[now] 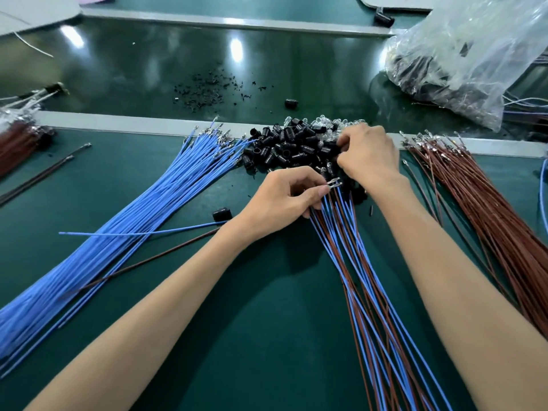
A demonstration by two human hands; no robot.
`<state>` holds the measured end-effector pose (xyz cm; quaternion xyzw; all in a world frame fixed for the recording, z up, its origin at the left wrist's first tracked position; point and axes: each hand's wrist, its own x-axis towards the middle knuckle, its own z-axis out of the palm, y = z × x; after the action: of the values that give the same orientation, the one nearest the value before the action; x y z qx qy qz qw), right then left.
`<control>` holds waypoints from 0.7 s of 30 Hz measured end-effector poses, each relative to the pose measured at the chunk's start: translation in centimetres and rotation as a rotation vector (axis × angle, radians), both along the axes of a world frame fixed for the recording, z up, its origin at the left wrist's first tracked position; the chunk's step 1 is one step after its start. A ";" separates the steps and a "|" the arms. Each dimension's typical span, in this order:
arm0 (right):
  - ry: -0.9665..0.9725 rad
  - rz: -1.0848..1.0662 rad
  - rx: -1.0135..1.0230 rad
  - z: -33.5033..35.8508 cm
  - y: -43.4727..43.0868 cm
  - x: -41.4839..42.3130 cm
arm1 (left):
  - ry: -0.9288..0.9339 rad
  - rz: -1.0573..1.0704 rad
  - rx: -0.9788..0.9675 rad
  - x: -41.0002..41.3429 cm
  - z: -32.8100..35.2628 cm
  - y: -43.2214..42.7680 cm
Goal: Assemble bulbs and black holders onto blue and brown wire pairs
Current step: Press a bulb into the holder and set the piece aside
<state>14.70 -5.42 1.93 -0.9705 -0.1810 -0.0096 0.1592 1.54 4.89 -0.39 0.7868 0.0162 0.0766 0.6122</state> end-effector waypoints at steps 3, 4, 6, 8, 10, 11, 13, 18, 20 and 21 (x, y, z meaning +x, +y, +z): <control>0.009 0.029 0.070 -0.5 -0.8 -0.2 | -0.003 0.012 0.001 0.1 -0.1 0.1; 0.005 0.033 0.097 -0.6 -1.1 -0.3 | -0.002 0.016 0.000 0.1 -0.2 0.1; 0.000 0.034 0.179 -0.5 -1.9 -0.4 | -0.001 0.018 0.001 0.1 -0.2 0.0; -0.027 0.044 0.307 -0.3 -2.7 -0.9 | -0.004 0.017 0.009 0.1 -0.1 -0.1; -0.104 0.076 0.450 -0.3 -3.5 -1.7 | 0.001 0.016 0.013 0.1 -0.1 -0.1; -0.123 0.103 0.524 -0.4 -4.0 -2.3 | 0.004 0.015 0.013 0.1 -0.1 -0.2; -0.023 0.152 0.702 -0.8 -5.0 -3.6 | 0.007 0.010 0.014 0.0 0.0 -0.2; 0.320 0.160 0.972 -2.4 -6.8 -6.1 | 0.016 0.012 -0.025 -0.1 0.0 -0.4; 0.333 0.190 0.979 -2.7 -7.0 -6.5 | 0.022 0.012 -0.024 0.0 0.0 -0.4; 0.317 0.214 0.960 -2.8 -6.9 -6.7 | 0.018 0.008 -0.013 0.0 0.0 -0.4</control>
<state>8.01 -12.35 -0.82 -0.7538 -0.2281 0.0717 0.6121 1.55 4.49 -0.43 0.7835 0.0254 0.0721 0.6167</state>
